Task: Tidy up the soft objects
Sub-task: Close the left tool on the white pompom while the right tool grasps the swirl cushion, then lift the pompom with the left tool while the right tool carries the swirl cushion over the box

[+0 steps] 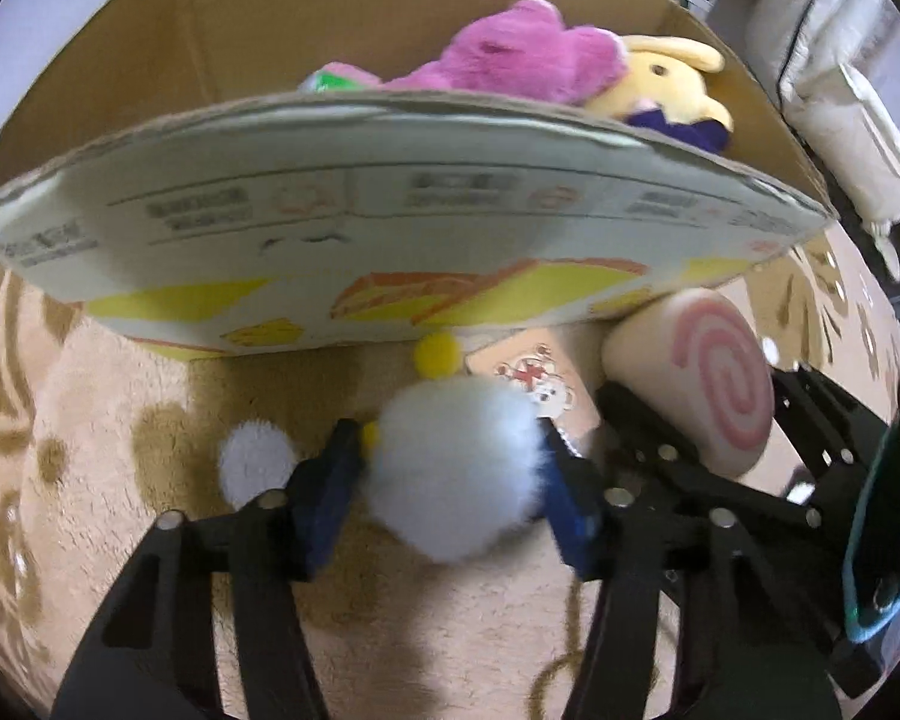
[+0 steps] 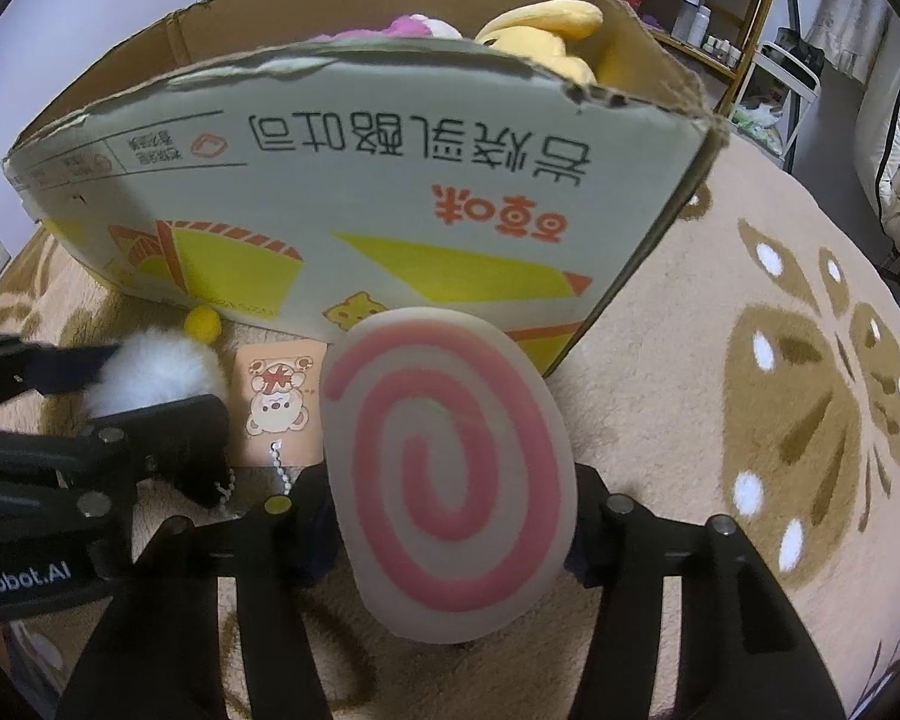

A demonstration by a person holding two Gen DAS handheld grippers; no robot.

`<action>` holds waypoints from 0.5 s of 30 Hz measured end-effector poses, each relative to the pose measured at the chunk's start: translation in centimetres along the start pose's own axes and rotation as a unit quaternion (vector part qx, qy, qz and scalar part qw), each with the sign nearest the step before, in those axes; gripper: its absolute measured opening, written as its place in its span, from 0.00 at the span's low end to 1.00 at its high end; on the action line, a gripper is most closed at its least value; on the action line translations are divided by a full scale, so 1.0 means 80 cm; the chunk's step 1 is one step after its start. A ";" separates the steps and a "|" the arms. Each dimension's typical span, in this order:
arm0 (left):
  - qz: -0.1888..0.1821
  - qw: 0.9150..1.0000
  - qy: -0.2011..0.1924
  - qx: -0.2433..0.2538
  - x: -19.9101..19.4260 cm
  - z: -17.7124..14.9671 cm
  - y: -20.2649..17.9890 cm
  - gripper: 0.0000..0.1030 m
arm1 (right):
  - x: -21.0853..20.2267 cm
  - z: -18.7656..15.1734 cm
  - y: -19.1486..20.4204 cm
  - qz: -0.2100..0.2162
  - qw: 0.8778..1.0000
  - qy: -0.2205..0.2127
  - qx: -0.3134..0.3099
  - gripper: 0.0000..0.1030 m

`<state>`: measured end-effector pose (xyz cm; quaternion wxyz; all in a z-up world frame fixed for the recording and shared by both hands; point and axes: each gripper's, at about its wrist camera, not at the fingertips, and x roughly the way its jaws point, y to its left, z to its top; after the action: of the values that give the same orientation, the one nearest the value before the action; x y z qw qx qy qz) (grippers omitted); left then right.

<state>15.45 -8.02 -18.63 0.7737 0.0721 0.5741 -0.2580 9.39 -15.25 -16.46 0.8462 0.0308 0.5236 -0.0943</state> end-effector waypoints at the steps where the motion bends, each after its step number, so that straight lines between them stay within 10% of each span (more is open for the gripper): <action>1: -0.005 1.000 -0.001 0.006 -0.001 0.000 -0.001 0.45 | -0.001 -0.001 0.001 0.000 1.000 0.000 0.001 0.58; 15: 0.008 0.999 -0.038 -0.013 -0.037 -0.006 -0.004 0.19 | -0.043 -0.001 0.001 0.019 0.999 -0.050 -0.002 0.51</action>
<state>14.26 -7.19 -15.98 0.7978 0.0570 0.5472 -0.2467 7.84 -14.76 -13.42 0.8733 0.0345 0.4797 -0.0783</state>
